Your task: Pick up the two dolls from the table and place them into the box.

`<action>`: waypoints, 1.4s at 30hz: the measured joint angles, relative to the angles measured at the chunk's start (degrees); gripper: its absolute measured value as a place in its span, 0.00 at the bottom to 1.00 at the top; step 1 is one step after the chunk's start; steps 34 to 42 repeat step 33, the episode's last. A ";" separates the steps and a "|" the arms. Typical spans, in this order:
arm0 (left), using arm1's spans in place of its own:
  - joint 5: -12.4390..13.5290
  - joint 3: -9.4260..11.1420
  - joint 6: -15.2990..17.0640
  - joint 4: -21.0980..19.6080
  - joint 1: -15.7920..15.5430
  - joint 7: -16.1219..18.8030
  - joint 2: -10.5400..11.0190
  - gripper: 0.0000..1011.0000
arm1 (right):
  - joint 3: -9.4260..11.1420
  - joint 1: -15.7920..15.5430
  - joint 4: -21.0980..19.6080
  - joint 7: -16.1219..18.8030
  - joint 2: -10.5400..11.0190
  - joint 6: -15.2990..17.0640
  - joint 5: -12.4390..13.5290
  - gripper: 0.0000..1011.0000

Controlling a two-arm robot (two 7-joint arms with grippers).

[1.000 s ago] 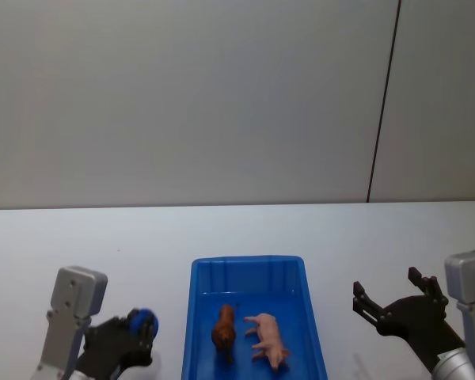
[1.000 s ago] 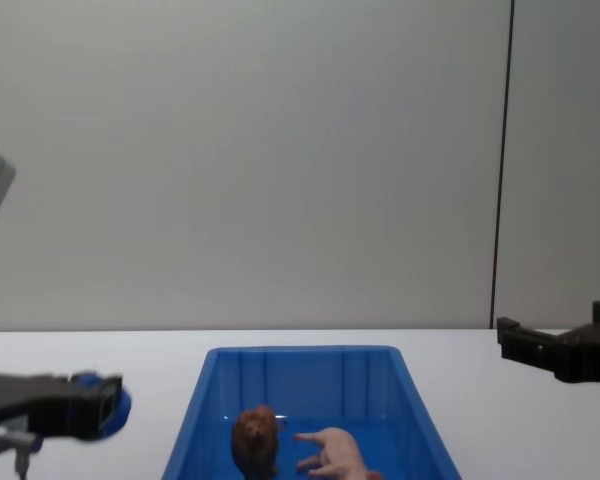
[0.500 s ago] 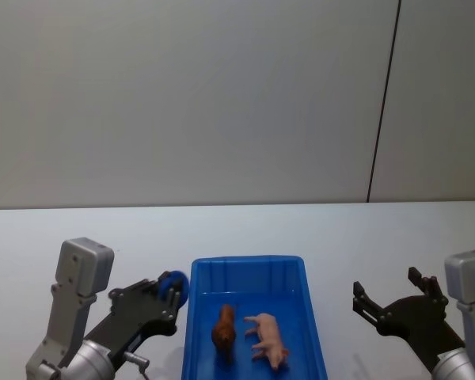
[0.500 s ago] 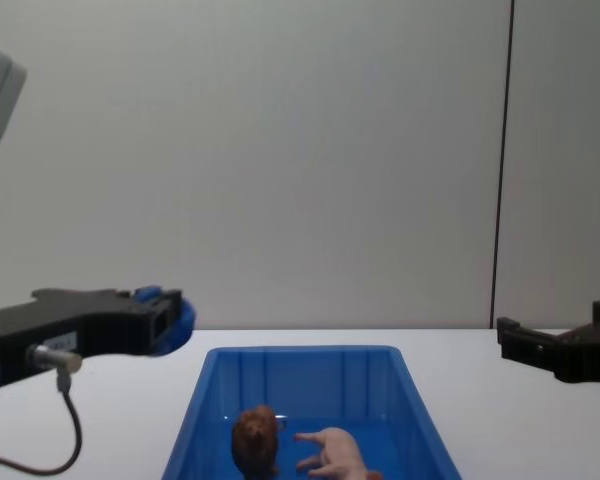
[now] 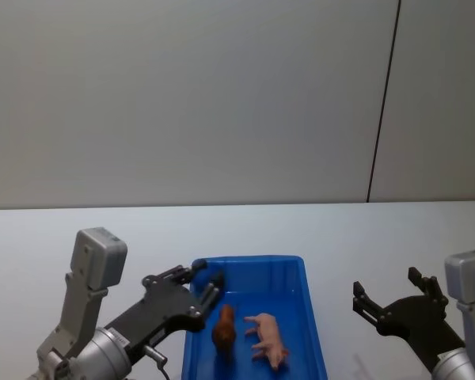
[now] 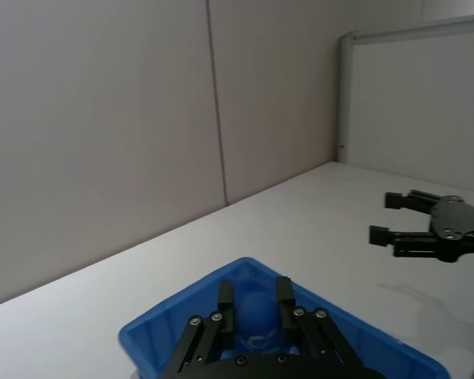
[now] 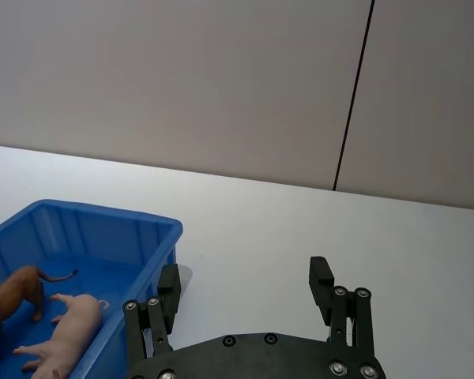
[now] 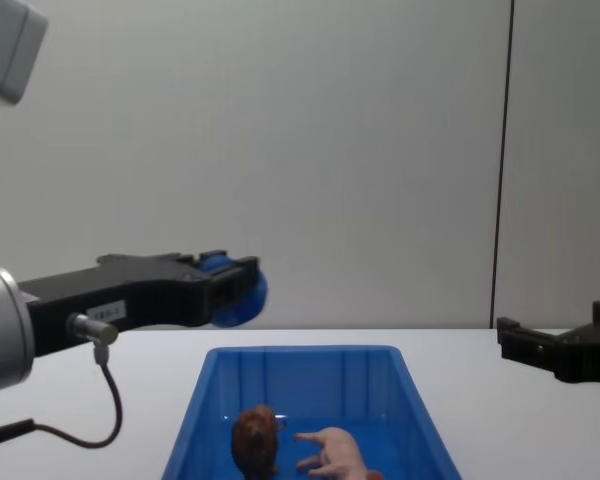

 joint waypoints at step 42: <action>-0.58 1.48 -2.04 4.32 -4.68 -19.09 -2.01 0.99 | 0.00 0.00 0.00 0.00 0.00 0.00 0.00 0.99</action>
